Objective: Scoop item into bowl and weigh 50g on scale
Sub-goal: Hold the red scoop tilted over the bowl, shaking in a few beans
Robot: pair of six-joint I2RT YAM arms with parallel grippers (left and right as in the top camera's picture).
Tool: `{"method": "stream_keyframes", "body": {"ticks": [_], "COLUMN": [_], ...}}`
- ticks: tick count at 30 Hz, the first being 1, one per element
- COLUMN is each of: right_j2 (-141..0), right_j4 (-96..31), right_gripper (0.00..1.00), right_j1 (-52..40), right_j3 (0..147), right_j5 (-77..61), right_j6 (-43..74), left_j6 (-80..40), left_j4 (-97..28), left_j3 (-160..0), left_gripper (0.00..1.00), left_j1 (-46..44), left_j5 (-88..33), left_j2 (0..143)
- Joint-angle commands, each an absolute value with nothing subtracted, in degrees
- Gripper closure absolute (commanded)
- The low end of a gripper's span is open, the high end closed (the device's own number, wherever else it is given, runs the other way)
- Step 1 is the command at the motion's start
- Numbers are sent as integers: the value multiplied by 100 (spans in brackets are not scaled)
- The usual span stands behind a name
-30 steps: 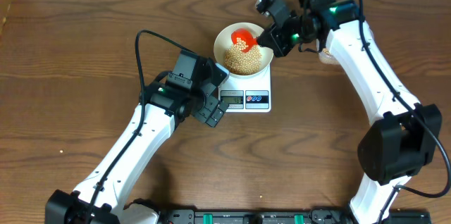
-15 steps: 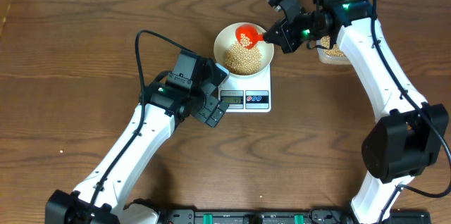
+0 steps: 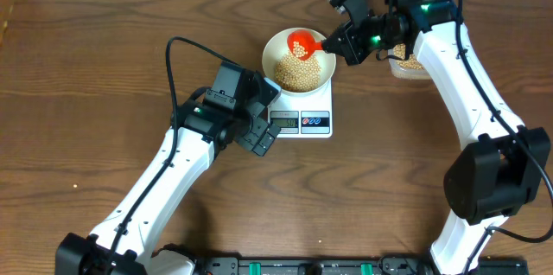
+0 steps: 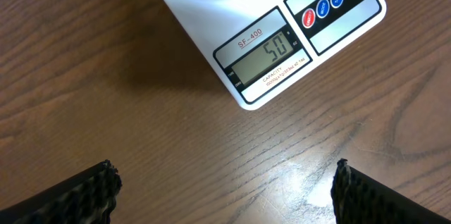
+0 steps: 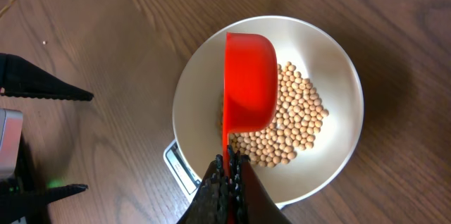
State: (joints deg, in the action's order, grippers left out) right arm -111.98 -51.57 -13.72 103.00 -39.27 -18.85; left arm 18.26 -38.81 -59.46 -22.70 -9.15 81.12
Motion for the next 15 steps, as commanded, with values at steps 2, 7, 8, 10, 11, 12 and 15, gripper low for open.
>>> {"method": "stream_keyframes", "body": {"ticks": [2, 7, 8, 10, 11, 12, 15], "right_j2": [-10986, -10986, -10986, -10986, -10986, -10986, -10986], "right_j4": [-5157, -5155, -5155, -5155, -5148, -5137, -5050], "right_gripper": [99, 99, 99, 99, 99, 99, 99], "right_j1": [-1337, -1334, -1332, -1306, -1286, -1260, -1111], "right_j3": [10313, 10313, 10313, 10313, 10313, 10313, 10313], "right_j5": [-4093, -4093, -4097, -4167, -4244, -4335, -4694], "right_j6": [-1837, -1824, -1822, -1822, -1822, -1820, -1688], "left_j6": [1881, 1883, 1881, 1881, 1881, 1881, 1881], "left_j4": [-3898, -3898, -3896, -3898, -3898, -3896, -3898], "left_j3": [-5902, -5902, -5902, -5902, -5902, -5902, -5902], "left_gripper": [2, 2, 2, 2, 2, 2, 2], "left_j1": [-2257, -2257, -2257, -2257, -2257, -2257, -2257], "left_j5": [-989, -989, -989, -989, -989, -989, -989], "left_j2": [8114, 8114, 8114, 8114, 8114, 8114, 8114]}}
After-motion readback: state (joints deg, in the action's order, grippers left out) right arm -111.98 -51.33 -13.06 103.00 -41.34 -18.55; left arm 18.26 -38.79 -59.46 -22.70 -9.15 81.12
